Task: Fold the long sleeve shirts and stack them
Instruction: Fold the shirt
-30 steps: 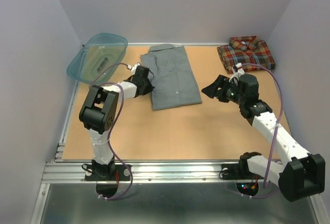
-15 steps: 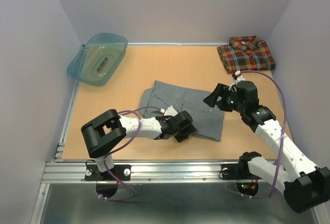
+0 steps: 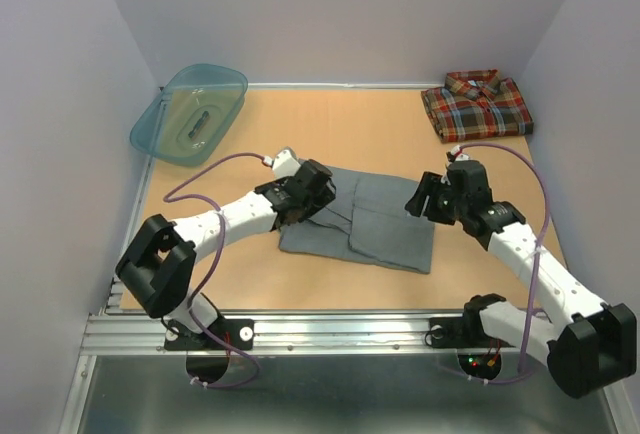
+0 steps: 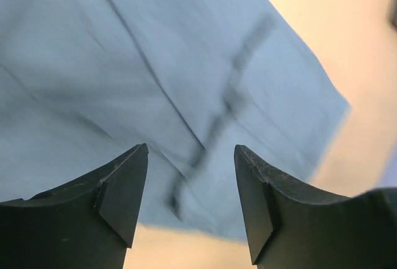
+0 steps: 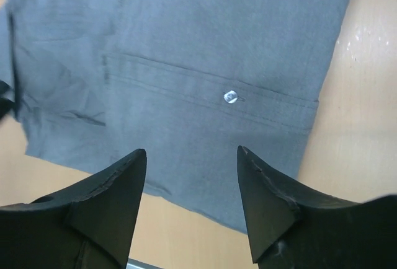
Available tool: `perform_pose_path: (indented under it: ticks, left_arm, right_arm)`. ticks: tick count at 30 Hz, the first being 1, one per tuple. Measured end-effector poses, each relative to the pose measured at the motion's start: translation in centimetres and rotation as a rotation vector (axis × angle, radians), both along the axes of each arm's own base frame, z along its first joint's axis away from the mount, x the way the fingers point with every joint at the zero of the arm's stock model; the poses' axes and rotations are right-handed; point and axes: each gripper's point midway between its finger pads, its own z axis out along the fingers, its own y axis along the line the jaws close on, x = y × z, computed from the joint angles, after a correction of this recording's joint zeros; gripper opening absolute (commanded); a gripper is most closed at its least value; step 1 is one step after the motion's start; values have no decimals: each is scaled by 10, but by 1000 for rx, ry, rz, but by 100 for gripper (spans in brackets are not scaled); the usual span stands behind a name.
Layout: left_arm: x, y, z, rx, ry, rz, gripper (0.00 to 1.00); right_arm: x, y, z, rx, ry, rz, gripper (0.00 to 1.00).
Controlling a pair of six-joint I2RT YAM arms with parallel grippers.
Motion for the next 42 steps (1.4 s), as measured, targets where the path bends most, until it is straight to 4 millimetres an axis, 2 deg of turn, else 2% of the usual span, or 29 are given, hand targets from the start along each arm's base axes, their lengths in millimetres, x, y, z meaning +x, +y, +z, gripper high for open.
perform_pose_path:
  ticks: [4, 7, 11, 13, 18, 22, 24, 27, 28, 30, 32, 35, 36, 39, 42]
  left_arm:
    - [35, 50, -30, 145, 24, 32, 63]
    - [42, 65, -56, 214, 77, -15, 63]
    - [48, 81, -77, 221, 124, -43, 63]
    - [51, 92, -82, 202, 139, -32, 63]
    - [70, 120, -80, 113, 109, 28, 62]
    - [68, 148, -80, 68, 99, 91, 63]
    - [66, 166, -79, 58, 99, 132, 68]
    - [64, 175, -77, 66, 107, 148, 84]
    - [63, 174, -73, 70, 100, 136, 92]
    - [59, 168, -65, 93, 81, 102, 95]
    - [56, 148, -47, 162, 26, 16, 97]
    - [59, 101, -12, 232, -97, -128, 97]
    - [56, 77, 3, 244, -152, -198, 97]
    - [42, 25, 29, 311, -284, -369, 97]
    - [19, -18, 36, 377, -363, -532, 92]
  right_arm:
    - [0, -2, -27, -42, 92, 1, 58]
    - [1, 1, -40, -48, 133, 9, 56]
    - [9, 8, -54, -37, 166, 21, 54]
    - [13, 13, -66, -25, 194, 30, 53]
    - [21, 33, -105, 17, 282, 65, 53]
    - [41, 54, -104, 50, 255, 109, 54]
    - [55, 71, -102, 63, 240, 149, 55]
    - [64, 83, -96, 73, 223, 184, 59]
    - [65, 84, -94, 74, 220, 190, 61]
    - [67, 85, -85, 71, 204, 198, 70]
    - [71, 79, -74, 40, 176, 183, 82]
    - [75, 63, -51, 1, 117, 140, 99]
    - [76, 56, -42, -3, 97, 123, 100]
    - [80, 22, -19, -42, 49, 16, 100]
    - [82, -16, -8, -76, 33, -104, 100]
